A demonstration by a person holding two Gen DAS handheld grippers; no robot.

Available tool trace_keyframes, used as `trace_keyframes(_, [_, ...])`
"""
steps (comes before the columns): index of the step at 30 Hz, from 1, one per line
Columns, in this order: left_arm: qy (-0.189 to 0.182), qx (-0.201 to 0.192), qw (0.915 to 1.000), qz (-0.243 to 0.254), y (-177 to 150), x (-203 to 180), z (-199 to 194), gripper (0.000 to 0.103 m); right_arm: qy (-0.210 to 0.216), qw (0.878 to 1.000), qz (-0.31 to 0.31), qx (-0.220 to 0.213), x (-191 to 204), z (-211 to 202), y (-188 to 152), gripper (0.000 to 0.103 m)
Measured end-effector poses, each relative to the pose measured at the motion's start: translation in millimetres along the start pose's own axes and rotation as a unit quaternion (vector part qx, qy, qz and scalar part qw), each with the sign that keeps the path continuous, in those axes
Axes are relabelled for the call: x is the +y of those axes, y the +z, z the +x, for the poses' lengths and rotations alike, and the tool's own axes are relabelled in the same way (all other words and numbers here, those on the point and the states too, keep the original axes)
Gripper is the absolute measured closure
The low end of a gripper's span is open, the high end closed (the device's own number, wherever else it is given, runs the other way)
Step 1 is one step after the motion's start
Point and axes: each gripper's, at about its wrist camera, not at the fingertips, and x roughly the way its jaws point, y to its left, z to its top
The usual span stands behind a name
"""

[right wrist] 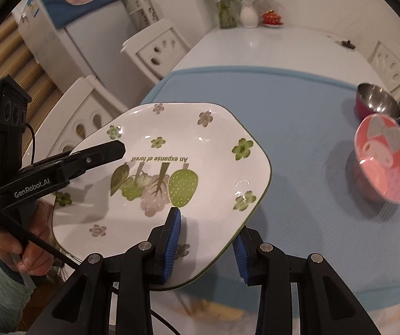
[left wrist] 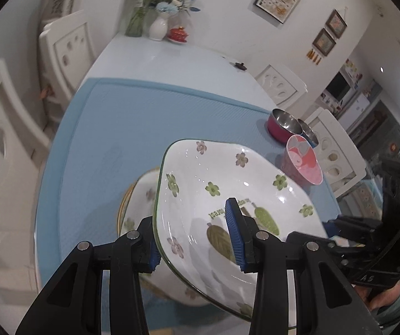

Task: Organize plates and bowls
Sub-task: 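Lower the plate onto the stack and open the right gripper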

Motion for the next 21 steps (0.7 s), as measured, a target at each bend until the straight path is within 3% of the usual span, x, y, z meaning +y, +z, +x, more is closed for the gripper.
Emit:
trace_keyframes(5, [0.006,0.010,0.9999,-0.004,-16,13,8,0.067,0.007,1.000,0.002,0.012,1,19,-16,0.068])
trace_keyframes(15, [0.017,0.036,0.9992,-0.012,-29,31,31,0.067,-0.019,0.999,0.000,0.049,2,41,-28,0.068])
trace_keyframes(21, [0.008,0.055,0.9984,-0.008,-28,34,38,0.068,-0.014,0.998,-0.044,0.030,25,36,-17,0.068])
